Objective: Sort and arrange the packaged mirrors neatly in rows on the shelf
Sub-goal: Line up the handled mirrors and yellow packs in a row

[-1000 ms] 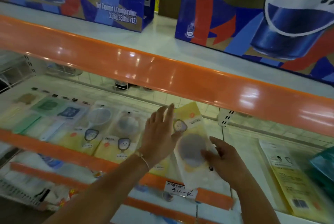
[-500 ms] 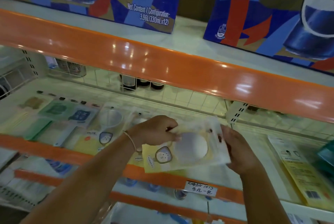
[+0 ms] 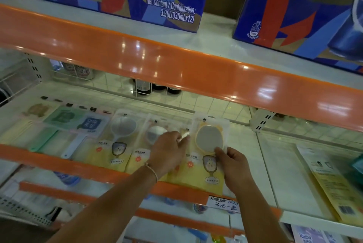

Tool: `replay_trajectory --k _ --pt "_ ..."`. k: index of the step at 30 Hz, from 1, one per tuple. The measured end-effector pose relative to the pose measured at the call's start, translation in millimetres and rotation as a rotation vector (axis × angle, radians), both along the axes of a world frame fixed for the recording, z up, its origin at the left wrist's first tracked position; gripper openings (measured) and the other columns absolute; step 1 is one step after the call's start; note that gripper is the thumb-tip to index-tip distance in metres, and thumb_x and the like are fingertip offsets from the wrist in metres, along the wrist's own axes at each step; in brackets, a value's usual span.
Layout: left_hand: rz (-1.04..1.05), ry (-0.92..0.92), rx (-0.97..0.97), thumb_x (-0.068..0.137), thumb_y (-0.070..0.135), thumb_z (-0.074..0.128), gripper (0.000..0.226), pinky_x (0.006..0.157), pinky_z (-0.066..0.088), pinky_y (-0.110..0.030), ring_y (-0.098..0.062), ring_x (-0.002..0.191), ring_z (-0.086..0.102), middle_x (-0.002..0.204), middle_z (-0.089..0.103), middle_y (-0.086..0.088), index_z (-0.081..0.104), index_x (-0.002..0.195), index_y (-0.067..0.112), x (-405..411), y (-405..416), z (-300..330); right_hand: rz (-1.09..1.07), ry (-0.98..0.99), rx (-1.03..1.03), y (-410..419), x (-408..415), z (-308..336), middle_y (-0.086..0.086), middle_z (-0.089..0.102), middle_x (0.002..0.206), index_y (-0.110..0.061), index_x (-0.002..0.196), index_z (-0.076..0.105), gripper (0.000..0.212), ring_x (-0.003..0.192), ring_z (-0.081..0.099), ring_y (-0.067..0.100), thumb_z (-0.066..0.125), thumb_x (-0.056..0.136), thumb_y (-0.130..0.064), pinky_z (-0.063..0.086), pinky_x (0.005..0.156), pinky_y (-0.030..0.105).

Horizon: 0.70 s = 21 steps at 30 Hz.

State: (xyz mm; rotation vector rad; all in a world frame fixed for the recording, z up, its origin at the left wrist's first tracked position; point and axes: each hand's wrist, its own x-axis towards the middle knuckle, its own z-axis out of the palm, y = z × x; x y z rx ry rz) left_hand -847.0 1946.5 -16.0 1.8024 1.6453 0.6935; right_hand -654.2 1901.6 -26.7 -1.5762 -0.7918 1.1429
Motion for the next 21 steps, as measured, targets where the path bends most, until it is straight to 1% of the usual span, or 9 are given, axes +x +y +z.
replay_trajectory --k 1,4,6,8,10,14,17,19,21 --pt "-0.009 0.070 0.105 0.097 0.046 0.045 0.034 0.073 0.052 -0.032 -0.013 0.078 0.060 0.087 0.060 0.003 0.060 0.094 0.016 -6.8 1.2 -4.8 -0.009 -0.027 -0.022 5.5 3.2 -3.1 0.032 0.069 0.092 0.005 0.090 0.070 0.021 0.091 0.067 0.049 0.067 0.092 -0.015 0.054 0.081 0.064" --pt "-0.182 0.252 0.359 0.097 0.033 0.042 0.024 0.077 0.045 -0.029 -0.023 0.092 0.059 0.092 0.055 0.002 0.055 0.087 0.016 -27.1 2.6 -28.6 -0.012 -0.069 -0.082 22.5 6.9 -13.2 0.036 0.065 0.090 0.012 0.089 0.063 0.038 0.073 0.064 0.037 0.073 0.083 -0.024 0.052 0.072 0.065" --pt "-0.254 0.375 0.410 0.094 0.033 0.043 0.033 0.101 0.043 -0.037 -0.029 0.120 0.055 0.118 0.061 -0.006 0.063 0.107 0.010 -37.2 -0.2 -47.0 0.006 -0.078 -0.108 34.5 8.7 -26.7 0.032 0.065 0.082 0.011 0.085 0.062 0.051 0.071 0.060 0.031 0.075 0.068 -0.035 0.052 0.069 0.066" --pt "-0.294 0.480 0.438 0.092 0.038 0.042 0.046 0.113 0.026 -0.039 -0.030 0.133 0.046 0.133 0.058 -0.008 0.063 0.121 0.009 -44.1 -3.2 -60.1 0.024 -0.092 -0.119 44.8 7.9 -40.7 0.029 0.065 0.079 0.007 0.079 0.066 0.046 0.071 0.060 0.029 0.074 0.065 -0.036 0.054 0.068 0.053" --pt "-0.314 0.539 0.446 0.092 0.040 0.041 0.047 0.113 0.020 -0.043 -0.029 0.136 0.044 0.135 0.058 -0.008 0.064 0.122 0.012 -48.4 -5.8 -63.2 0.043 -0.149 -0.133 48.8 2.7 -44.6 0.029 0.063 0.074 0.007 0.079 0.066 0.038 0.069 0.058 0.027 0.072 0.073 -0.030 0.049 0.065 0.043" --pt "-0.313 0.545 0.425 0.090 0.041 0.042 0.046 0.113 0.024 -0.046 -0.029 0.137 0.042 0.136 0.056 -0.009 0.066 0.119 0.014 -53.3 -8.7 -63.4 0.076 -0.289 -0.145 46.5 -11.0 -41.4 0.012 0.056 0.064 0.014 0.084 0.062 0.037 0.061 0.049 0.020 0.067 0.084 -0.022 0.038 0.057 0.033" --pt "-0.315 0.518 0.401 0.090 0.040 0.040 0.047 0.114 0.028 -0.049 -0.031 0.138 0.040 0.139 0.054 -0.011 0.064 0.121 0.014 -53.8 -9.9 -64.8 0.071 -0.495 -0.165 39.4 -20.9 -32.8 0.003 0.057 0.058 0.003 0.077 0.066 0.029 0.051 0.048 0.016 0.063 0.087 -0.023 0.033 0.048 0.023" --pt "-0.314 0.499 0.402 0.090 0.041 0.040 0.047 0.115 0.028 -0.050 -0.032 0.139 0.038 0.140 0.052 -0.011 0.063 0.121 0.015 -54.6 -10.0 -66.4 0.103 -0.651 -0.168 32.5 -26.7 -26.5 -0.003 0.062 0.064 -0.010 0.083 0.068 0.021 0.057 0.055 0.011 0.061 0.089 -0.029 0.034 0.048 0.022" --pt "-0.315 0.497 0.403 0.090 0.042 0.040 0.047 0.115 0.029 -0.051 -0.032 0.140 0.037 0.141 0.051 -0.010 0.062 0.122 0.016 -55.2 -9.8 -68.2 0.117 -0.731 -0.166 27.3 -31.0 -24.0 -0.005 0.066 0.074 -0.017 0.093 0.066 0.018 0.067 0.058 0.008 0.059 0.089 -0.034 0.037 0.051 0.022"
